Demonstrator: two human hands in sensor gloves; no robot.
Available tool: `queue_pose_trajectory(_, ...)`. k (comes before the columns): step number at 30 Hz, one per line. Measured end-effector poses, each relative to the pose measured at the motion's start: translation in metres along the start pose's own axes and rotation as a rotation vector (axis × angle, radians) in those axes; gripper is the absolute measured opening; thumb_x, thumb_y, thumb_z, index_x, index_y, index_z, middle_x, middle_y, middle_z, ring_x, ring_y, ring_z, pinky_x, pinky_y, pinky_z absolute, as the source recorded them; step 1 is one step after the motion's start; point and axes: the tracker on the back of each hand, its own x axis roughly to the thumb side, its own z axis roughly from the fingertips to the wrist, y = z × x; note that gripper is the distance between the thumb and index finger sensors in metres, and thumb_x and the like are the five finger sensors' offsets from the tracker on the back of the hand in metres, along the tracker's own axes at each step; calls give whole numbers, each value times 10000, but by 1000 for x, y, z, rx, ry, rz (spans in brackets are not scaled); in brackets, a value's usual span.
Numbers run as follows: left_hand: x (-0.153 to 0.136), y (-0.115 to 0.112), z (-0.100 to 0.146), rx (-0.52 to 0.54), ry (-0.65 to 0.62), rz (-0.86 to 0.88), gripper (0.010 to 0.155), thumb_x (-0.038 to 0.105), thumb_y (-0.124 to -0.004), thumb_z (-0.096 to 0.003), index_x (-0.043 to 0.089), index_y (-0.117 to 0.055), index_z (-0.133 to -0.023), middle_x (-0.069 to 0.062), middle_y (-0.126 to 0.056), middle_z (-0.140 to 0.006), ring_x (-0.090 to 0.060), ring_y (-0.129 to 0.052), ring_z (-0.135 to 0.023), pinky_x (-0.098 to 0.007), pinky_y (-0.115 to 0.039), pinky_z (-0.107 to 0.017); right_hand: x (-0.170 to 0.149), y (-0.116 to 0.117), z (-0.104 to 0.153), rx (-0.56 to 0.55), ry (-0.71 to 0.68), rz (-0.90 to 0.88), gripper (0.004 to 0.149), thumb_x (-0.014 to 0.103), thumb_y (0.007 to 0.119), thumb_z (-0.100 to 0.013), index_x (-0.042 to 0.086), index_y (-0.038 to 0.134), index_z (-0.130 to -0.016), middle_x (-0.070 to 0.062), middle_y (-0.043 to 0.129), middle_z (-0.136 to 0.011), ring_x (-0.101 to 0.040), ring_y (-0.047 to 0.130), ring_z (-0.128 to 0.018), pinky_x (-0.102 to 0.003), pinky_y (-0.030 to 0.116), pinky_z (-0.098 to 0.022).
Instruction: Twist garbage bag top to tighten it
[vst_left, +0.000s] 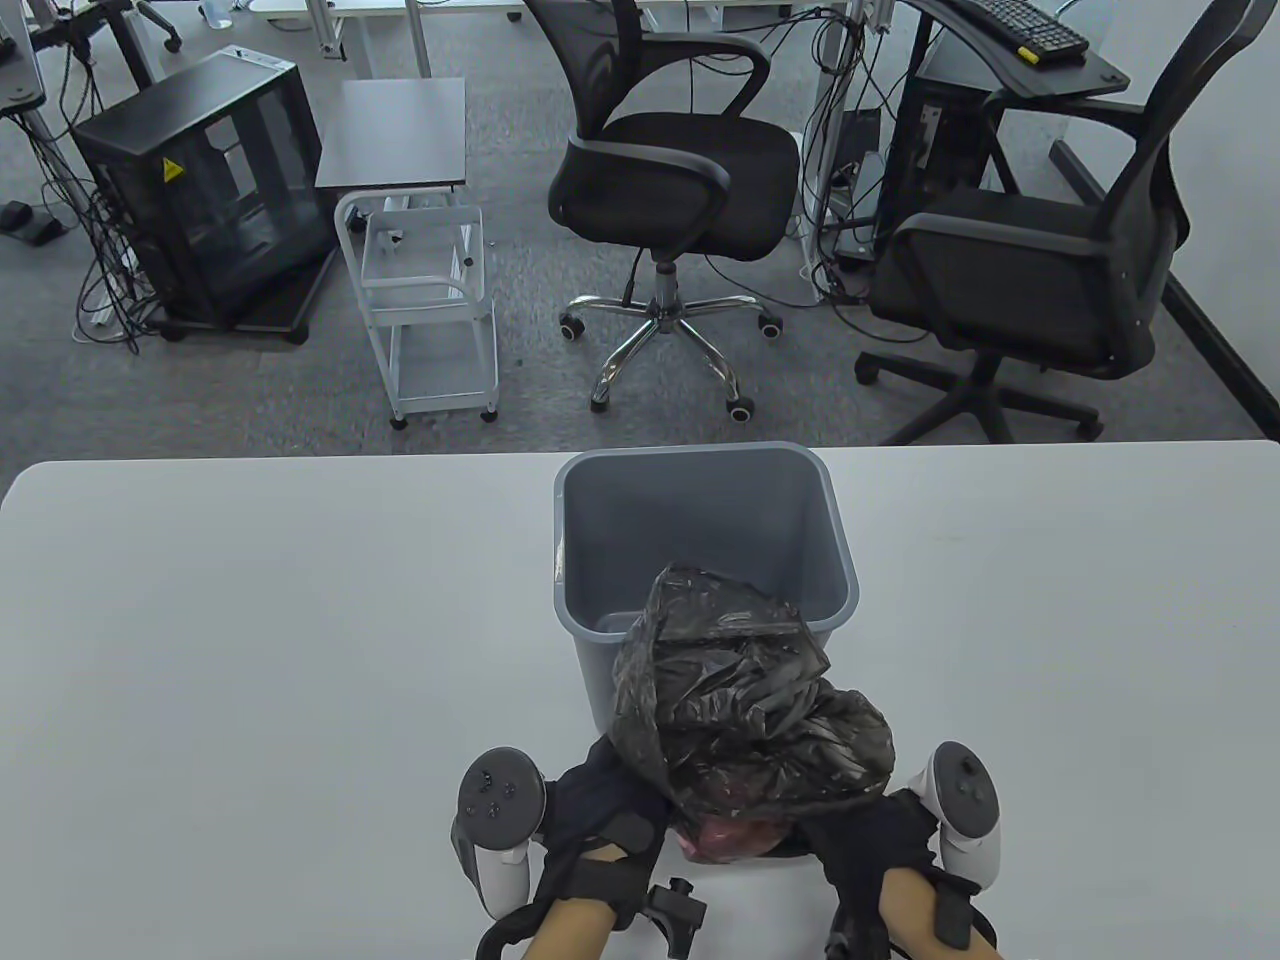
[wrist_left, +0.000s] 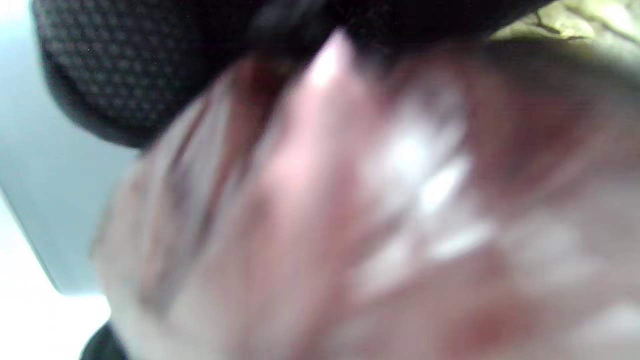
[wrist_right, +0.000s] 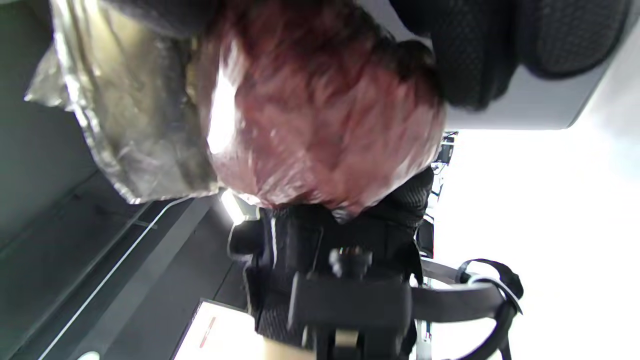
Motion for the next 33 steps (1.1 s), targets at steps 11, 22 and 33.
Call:
queue_pose_trajectory(11, -2, -8, -3, -149, -17, 135, 570, 595, -673, -522, 342, -730, -1030, -53, -628, -1102, -398, -786, -895, -547, -806, -502, 3, -8, 2, -112, -1, -29, 854, 533, 631, -569, -25, 169, -1021, -382, 515, -935, -459, 948, -590, -584, 817, -421)
queue_pose_trajectory(22, 3, 3, 2, 42, -6, -31, 540, 539, -689, -515, 275, -797, -973, -77, -822, -955, -315, -1066, -530, -396, -943, -218, 8, 6, -2, 83, -46, 97, 1065, 684, 729, -519, 91, 12, -1038, -330, 82, -1020, -618, 422, -910, -751, 464, -606)
queue_pose_trajectory(33, 4, -10, -2, -168, -30, 48, 553, 538, -704, -515, 310, -754, -1017, -68, -749, -1034, -402, -865, -823, -545, -843, -441, -2, -10, 4, -101, 43, -51, 904, 609, 617, -562, -11, 159, -1034, -425, 462, -925, -538, 827, -690, -655, 717, -480)
